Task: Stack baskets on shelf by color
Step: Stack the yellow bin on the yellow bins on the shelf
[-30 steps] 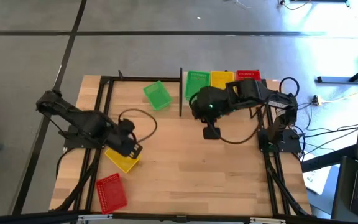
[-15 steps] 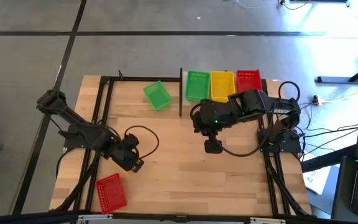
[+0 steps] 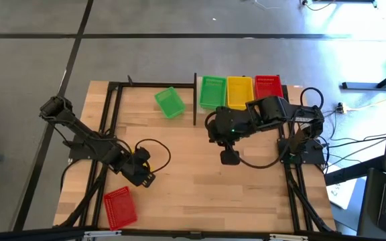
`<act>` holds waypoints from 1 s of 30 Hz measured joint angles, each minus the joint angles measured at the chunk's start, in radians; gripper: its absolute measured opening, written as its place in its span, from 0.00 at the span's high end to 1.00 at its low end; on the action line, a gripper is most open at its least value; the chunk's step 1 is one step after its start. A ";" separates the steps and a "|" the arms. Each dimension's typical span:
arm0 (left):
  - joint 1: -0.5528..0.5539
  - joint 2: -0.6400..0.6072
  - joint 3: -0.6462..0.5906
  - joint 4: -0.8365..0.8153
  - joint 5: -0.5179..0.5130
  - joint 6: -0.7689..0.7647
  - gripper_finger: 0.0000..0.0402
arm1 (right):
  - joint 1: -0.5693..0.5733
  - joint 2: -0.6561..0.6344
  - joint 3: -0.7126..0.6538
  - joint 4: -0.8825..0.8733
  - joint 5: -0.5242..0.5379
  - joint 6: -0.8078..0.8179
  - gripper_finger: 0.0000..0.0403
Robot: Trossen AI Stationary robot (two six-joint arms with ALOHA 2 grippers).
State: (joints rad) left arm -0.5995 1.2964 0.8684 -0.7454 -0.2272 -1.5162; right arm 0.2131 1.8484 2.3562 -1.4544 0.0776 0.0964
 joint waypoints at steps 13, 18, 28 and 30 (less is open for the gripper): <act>0.000 0.028 -0.036 0.062 -0.002 0.007 0.86 | 0.000 0.000 0.000 -0.002 -0.053 0.000 1.00; -0.013 0.083 -0.037 0.061 0.003 0.007 0.86 | 0.000 0.000 0.000 -0.007 -0.055 -0.003 1.00; -0.013 0.160 -0.037 0.075 0.011 0.024 0.86 | 0.000 0.001 0.000 -0.007 -0.055 -0.026 1.00; -0.013 0.177 -0.037 0.082 0.010 0.053 0.87 | 0.000 0.001 0.000 -0.007 -0.055 -0.026 1.00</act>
State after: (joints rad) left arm -0.6125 1.4734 0.8318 -0.6634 -0.2170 -1.4629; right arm 0.2127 1.8492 2.3562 -1.4612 0.0231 0.0704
